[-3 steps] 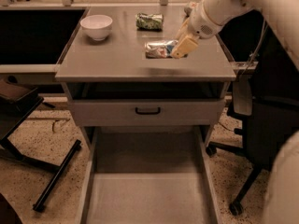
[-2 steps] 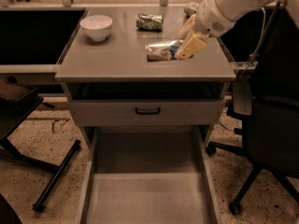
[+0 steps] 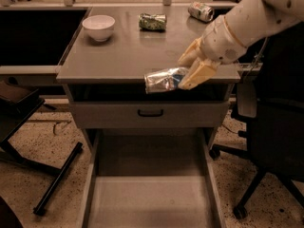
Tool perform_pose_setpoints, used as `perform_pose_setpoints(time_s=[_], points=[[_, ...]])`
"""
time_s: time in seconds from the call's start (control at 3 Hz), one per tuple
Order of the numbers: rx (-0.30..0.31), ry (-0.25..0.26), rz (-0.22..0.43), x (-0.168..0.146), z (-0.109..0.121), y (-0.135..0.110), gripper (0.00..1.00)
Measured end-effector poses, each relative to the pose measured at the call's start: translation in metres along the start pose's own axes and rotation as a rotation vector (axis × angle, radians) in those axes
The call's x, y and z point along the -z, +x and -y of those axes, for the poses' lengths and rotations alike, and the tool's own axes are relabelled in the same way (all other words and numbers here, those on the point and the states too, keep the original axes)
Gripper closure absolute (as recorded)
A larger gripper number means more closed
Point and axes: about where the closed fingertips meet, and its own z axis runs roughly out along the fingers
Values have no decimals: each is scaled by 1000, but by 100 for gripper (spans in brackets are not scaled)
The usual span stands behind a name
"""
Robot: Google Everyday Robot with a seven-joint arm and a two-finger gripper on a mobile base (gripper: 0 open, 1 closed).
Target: Place redbull can into middle drawer
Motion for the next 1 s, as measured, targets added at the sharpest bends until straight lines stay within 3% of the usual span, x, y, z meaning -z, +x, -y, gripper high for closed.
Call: perform_pose_setpoints(time_s=[0.33, 1.0], points=[[29, 9, 26, -47, -23, 20, 100], [15, 0, 27, -53, -27, 22, 100]])
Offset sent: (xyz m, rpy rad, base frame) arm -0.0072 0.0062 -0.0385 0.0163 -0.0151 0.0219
